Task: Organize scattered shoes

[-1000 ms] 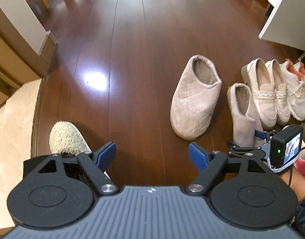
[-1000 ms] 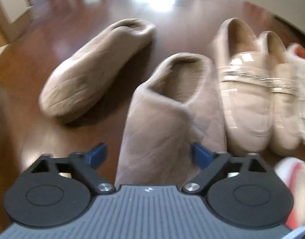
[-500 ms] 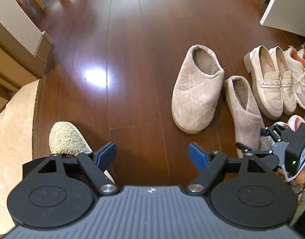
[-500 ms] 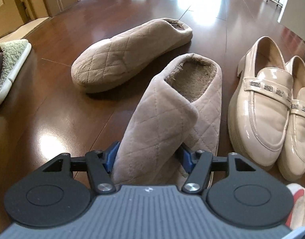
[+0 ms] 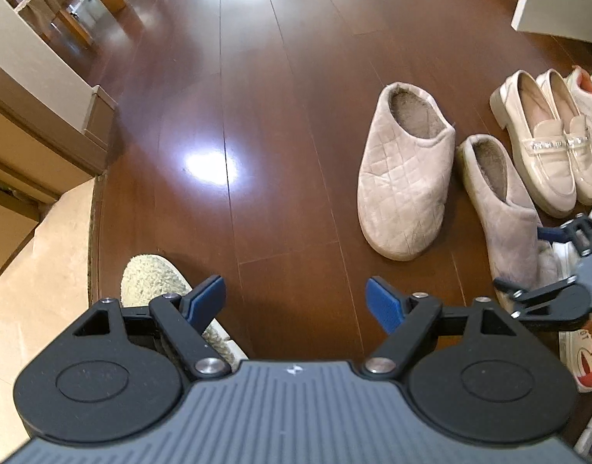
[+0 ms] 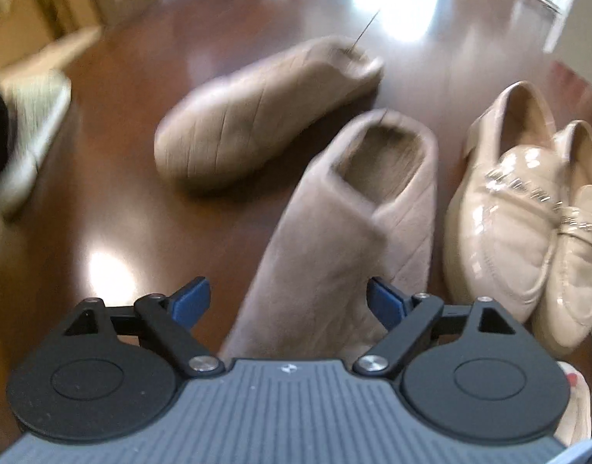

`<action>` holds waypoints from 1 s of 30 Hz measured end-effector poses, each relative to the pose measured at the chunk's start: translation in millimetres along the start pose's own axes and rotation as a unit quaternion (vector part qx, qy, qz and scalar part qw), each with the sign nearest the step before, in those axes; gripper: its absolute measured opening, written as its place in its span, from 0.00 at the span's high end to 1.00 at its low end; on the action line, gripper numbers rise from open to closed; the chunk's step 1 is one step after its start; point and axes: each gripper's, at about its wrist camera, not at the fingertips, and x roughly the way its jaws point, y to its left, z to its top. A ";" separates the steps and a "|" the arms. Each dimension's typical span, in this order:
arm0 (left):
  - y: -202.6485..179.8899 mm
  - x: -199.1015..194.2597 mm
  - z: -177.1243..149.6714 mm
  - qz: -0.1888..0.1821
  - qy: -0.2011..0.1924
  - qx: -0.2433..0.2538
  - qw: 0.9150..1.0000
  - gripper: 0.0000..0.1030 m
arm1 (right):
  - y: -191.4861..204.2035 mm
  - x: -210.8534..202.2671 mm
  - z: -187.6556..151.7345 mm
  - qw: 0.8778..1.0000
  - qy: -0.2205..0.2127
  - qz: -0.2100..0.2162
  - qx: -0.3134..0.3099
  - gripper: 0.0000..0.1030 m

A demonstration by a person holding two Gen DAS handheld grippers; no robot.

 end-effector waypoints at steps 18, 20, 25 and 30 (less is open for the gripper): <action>-33.7 51.8 36.0 -0.056 -0.064 0.121 0.989 0.21 | -81.9 64.4 148.9 0.939 0.026 0.037 0.341 0.55; -25.8 56.6 41.7 -0.061 -0.056 0.103 0.991 0.21 | -77.9 90.9 147.6 0.923 0.056 0.026 0.379 0.63; -12.8 65.2 43.0 -0.064 -0.034 0.075 0.995 0.21 | -59.8 117.1 139.2 0.918 0.072 0.032 0.388 0.86; -8.0 57.0 38.1 -0.059 -0.044 0.071 0.995 0.21 | -38.3 85.8 129.9 0.951 0.061 0.120 0.279 0.88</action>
